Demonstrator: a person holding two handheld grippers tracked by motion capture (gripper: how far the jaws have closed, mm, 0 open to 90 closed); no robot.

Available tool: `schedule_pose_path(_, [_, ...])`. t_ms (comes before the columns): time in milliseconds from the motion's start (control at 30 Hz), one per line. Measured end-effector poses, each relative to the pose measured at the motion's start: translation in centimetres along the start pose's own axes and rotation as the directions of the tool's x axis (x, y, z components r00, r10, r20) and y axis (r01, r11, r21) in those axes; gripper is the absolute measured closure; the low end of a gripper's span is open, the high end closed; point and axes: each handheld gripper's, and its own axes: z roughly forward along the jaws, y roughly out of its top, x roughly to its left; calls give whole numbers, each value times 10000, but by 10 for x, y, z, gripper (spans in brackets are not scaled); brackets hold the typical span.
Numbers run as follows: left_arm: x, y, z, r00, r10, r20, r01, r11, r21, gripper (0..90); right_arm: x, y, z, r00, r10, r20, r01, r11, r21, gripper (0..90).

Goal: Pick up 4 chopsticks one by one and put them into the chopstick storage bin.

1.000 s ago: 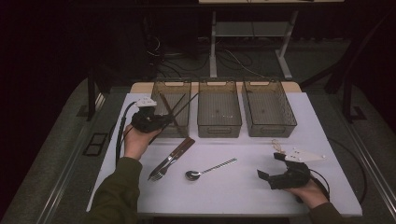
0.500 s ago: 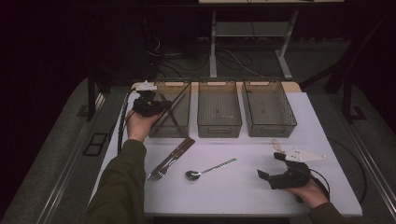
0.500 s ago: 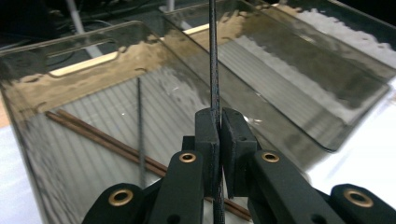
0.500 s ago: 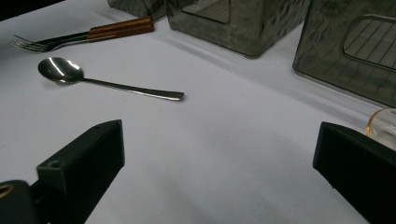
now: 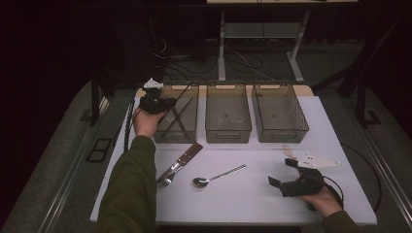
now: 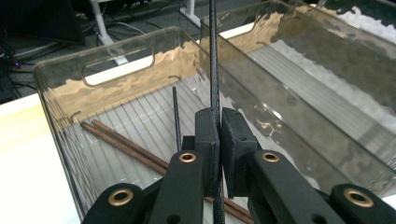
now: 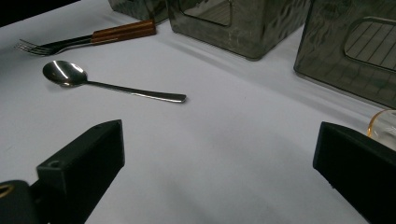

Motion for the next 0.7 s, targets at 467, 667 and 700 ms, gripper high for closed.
schedule_pose_path(467, [-4, -6, 19, 9975, -19, -706, 71, 9973, 733, 661, 0, 0, -1, 10000, 33, -59, -33, 10000, -42, 18])
schedule_pose_path(667, [-5, -5, 15, 9980, 97, -623, -57, 9979, 638, 494, 1, 0, -1, 10000, 1, -55, -2, 10000, -55, 18])
schedule_pose_path(700, [-6, -5, 13, 9979, 115, -632, -78, 9983, 585, 476, 1, 0, -1, 10000, 6, -49, -7, 10000, -59, 18])
